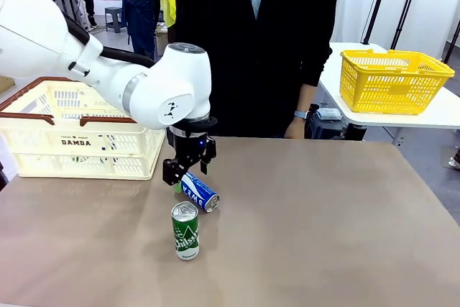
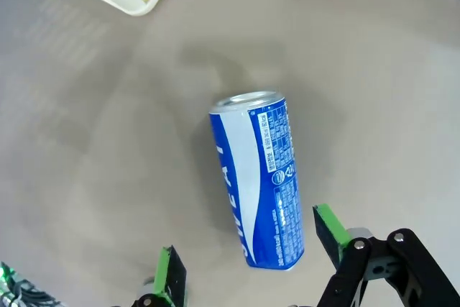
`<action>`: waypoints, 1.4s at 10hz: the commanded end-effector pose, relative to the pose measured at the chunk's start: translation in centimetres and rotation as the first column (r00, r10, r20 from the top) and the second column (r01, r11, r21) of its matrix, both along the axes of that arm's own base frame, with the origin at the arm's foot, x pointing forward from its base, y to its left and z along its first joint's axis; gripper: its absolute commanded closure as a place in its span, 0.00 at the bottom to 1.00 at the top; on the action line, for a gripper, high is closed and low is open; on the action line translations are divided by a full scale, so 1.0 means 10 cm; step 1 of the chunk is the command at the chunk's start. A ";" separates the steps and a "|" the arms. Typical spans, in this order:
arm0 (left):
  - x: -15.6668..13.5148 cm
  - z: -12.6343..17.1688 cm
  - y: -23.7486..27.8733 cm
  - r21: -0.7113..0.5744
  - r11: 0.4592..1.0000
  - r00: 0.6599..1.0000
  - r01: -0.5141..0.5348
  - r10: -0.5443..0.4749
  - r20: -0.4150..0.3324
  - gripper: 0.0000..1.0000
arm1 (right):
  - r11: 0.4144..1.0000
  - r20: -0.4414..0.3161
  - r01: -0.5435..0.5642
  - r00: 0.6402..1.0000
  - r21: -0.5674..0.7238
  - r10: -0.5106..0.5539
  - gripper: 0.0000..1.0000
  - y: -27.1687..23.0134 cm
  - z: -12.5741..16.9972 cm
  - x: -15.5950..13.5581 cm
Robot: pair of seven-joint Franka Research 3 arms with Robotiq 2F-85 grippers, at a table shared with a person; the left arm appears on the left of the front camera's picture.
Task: Place the drinks into the Shopping basket.
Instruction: Pick up one drink and place it into the Shopping basket.
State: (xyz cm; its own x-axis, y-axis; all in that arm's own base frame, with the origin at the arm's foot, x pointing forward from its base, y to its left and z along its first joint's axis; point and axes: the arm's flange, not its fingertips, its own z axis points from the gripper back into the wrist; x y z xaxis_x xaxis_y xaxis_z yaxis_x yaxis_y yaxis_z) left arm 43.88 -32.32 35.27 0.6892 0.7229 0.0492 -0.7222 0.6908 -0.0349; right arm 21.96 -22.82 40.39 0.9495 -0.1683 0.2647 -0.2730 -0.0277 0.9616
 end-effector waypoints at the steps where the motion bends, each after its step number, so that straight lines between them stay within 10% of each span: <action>1: 0.10 -0.01 -0.05 -0.010 0.997 0.997 -0.074 0.074 -0.018 0.00 | 1.000 -0.015 0.003 1.000 0.009 -0.003 0.00 0.00 0.03 -0.02; 14: 0.18 -0.64 -0.18 0.107 0.994 0.993 -0.019 0.032 -0.117 0.00 | 1.000 -0.015 0.003 1.000 0.009 -0.003 0.00 0.00 0.03 -0.02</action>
